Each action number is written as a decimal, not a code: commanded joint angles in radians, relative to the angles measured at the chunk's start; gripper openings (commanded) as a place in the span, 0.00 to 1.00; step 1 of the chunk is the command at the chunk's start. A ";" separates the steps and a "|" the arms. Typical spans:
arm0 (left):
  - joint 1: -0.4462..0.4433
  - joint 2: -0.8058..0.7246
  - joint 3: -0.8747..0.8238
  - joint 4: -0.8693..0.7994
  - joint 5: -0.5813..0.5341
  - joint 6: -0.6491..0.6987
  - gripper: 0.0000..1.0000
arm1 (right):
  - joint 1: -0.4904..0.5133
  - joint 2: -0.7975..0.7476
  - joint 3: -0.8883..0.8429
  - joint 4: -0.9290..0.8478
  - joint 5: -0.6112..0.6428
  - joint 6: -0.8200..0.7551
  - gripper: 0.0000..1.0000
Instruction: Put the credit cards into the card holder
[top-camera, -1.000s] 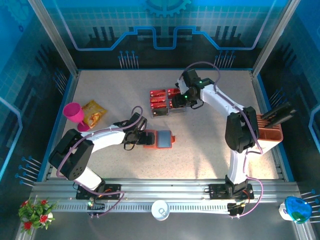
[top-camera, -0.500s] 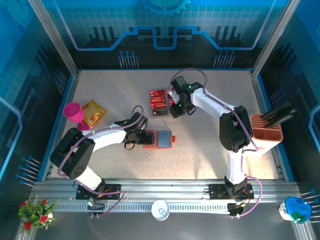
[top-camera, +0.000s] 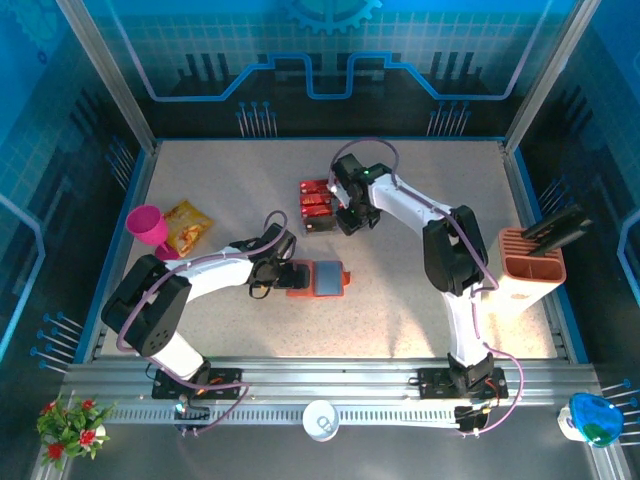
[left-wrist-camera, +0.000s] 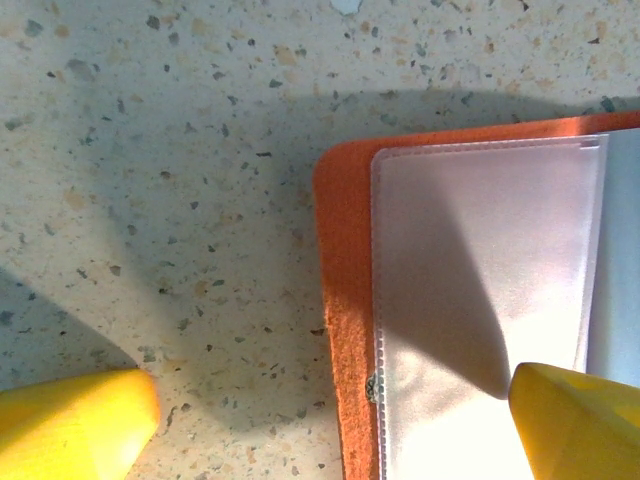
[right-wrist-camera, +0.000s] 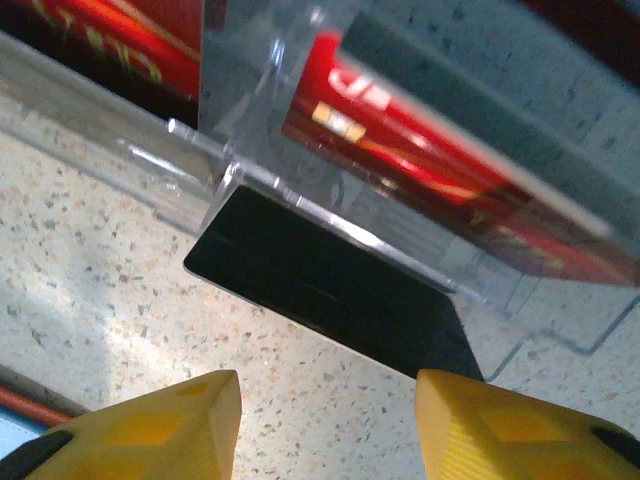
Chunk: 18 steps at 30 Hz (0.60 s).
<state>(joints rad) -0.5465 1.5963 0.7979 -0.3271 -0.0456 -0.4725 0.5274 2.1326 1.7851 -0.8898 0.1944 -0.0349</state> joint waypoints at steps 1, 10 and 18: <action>0.000 0.093 -0.029 0.091 0.048 0.004 0.95 | -0.002 0.040 0.054 -0.034 0.017 -0.015 0.50; -0.001 0.096 -0.027 0.092 0.053 0.020 0.95 | -0.010 0.081 0.111 -0.051 -0.004 -0.007 0.48; 0.000 0.104 -0.021 0.097 0.060 0.034 0.95 | -0.010 0.071 0.065 -0.047 -0.010 -0.022 0.36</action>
<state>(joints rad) -0.5465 1.6028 0.8055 -0.3347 -0.0456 -0.4706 0.5228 2.1845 1.8713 -0.9089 0.1875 -0.0422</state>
